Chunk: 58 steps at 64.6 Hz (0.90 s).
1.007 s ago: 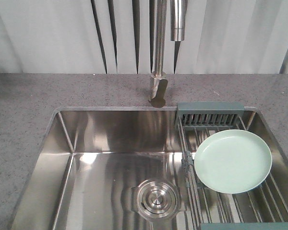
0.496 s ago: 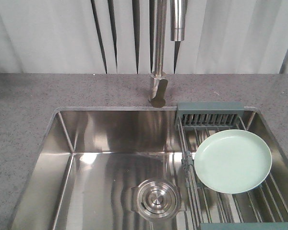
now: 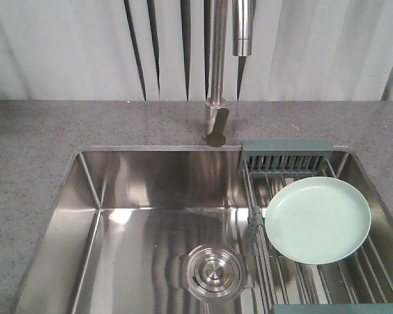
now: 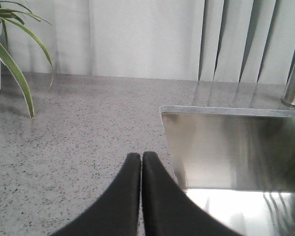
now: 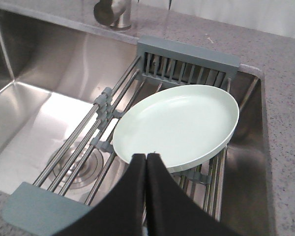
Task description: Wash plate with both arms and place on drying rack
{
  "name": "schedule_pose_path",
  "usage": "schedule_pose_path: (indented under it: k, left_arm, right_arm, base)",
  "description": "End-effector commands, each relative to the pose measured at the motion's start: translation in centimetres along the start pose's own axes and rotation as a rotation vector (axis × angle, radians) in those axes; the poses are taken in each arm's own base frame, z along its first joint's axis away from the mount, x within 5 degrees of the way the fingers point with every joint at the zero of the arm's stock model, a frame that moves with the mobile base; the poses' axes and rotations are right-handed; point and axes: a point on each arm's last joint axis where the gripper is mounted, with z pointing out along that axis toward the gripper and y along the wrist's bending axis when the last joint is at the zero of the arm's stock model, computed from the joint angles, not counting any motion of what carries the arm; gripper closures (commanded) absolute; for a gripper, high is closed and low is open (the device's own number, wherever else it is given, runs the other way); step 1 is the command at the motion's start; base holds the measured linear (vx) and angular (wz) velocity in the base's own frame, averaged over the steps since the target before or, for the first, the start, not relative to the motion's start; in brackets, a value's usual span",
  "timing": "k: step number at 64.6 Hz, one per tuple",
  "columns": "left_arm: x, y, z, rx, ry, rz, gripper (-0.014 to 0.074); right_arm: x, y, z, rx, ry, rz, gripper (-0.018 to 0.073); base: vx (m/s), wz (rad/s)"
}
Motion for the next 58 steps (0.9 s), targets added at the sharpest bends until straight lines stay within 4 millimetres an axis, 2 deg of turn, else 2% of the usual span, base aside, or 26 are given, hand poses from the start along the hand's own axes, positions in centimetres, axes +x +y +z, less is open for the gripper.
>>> schedule_pose_path:
  k: [1,17,27,45,58]
  left_arm:
    - [-0.1,-0.1,0.0,0.016,-0.073,-0.008,0.0602]
    - [-0.1,-0.1,0.0,0.016,-0.073,-0.008,0.0602]
    - [-0.1,-0.1,0.0,0.016,-0.073,-0.008,0.0602]
    - [-0.1,-0.1,0.0,0.016,-0.073,-0.008,0.0602]
    - [-0.1,-0.1,0.0,0.016,-0.073,-0.008,0.0602]
  right_arm:
    - [-0.1,-0.5,0.2,0.065,-0.174,0.069,0.0565]
    - [3.2,-0.9,0.3,0.166,-0.244,0.174,0.0565]
    - [5.0,-1.3,1.3,0.223,-0.300,0.290,0.0565]
    - [3.5,-1.5,0.7,0.254,-0.465,0.129,0.0565]
    - [3.2,-1.5,0.5,0.255,-0.497,0.119,0.0565]
  base:
    - [0.00,0.00]
    - [0.00,0.00]
    - [0.00,0.00]
    - [0.00,0.00]
    - [0.00,0.00]
